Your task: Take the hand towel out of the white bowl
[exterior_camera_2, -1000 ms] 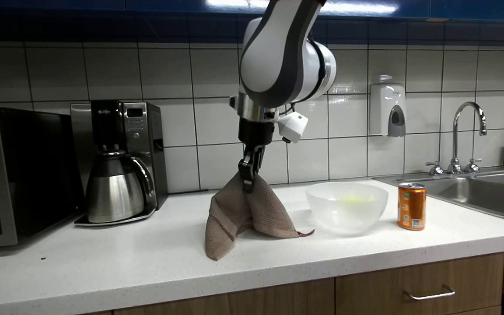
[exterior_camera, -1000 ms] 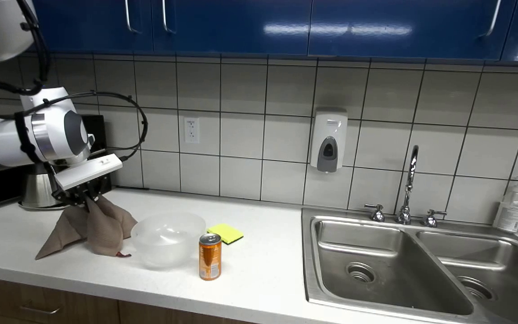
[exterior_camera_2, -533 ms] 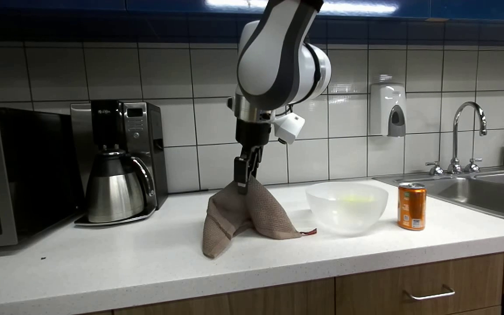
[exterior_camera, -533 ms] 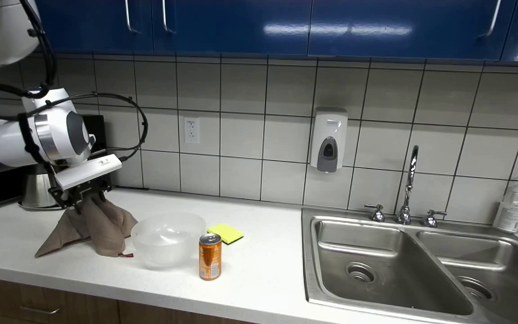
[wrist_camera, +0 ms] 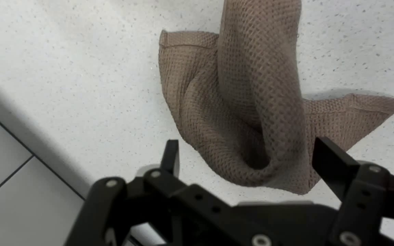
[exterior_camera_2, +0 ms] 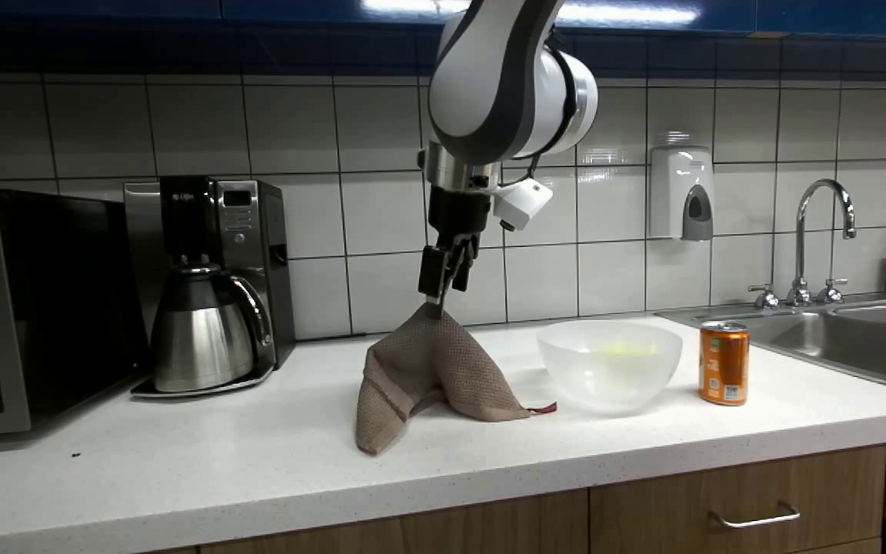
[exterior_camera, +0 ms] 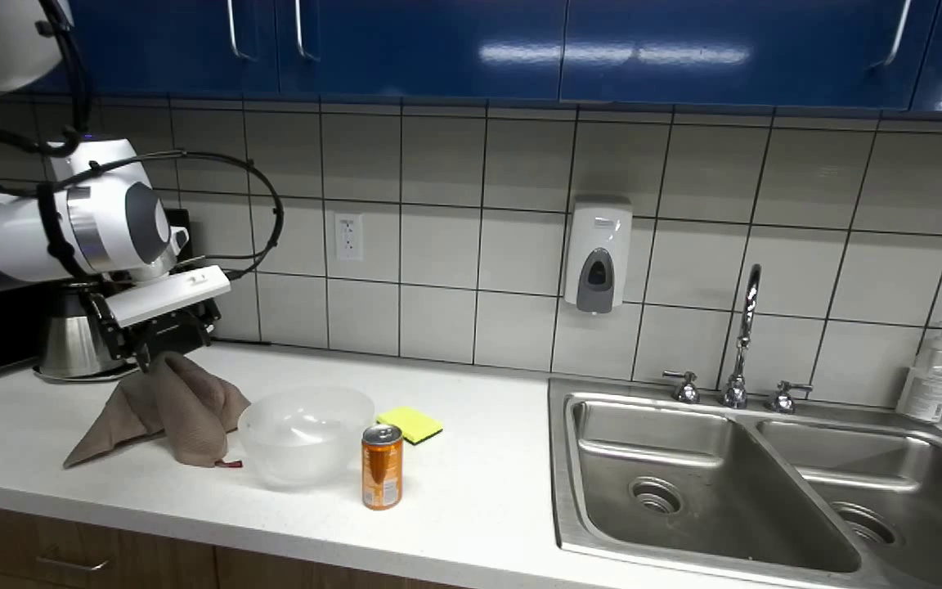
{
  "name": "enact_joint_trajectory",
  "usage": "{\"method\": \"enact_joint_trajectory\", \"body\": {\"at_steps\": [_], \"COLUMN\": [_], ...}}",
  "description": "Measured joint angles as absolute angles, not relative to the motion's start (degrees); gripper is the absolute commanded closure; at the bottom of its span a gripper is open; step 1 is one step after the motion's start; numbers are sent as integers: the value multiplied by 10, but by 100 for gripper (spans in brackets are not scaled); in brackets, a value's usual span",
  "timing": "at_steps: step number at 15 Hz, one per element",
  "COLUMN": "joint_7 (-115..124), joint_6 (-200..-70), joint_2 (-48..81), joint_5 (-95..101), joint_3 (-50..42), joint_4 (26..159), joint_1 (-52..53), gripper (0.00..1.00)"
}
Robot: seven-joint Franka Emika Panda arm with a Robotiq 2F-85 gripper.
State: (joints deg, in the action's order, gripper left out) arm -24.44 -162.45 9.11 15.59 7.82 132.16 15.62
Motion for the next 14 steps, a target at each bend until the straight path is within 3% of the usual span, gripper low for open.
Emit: {"method": "enact_joint_trajectory", "body": {"at_steps": [7, 14], "joint_7": [-322, -333], "joint_6": [-1502, -1396], "joint_2": [-10, -131], "joint_5": [-39, -83], "joint_3": [99, 44], "joint_4": [1362, 1400], "joint_1": [126, 121], "gripper": [0, 0]}}
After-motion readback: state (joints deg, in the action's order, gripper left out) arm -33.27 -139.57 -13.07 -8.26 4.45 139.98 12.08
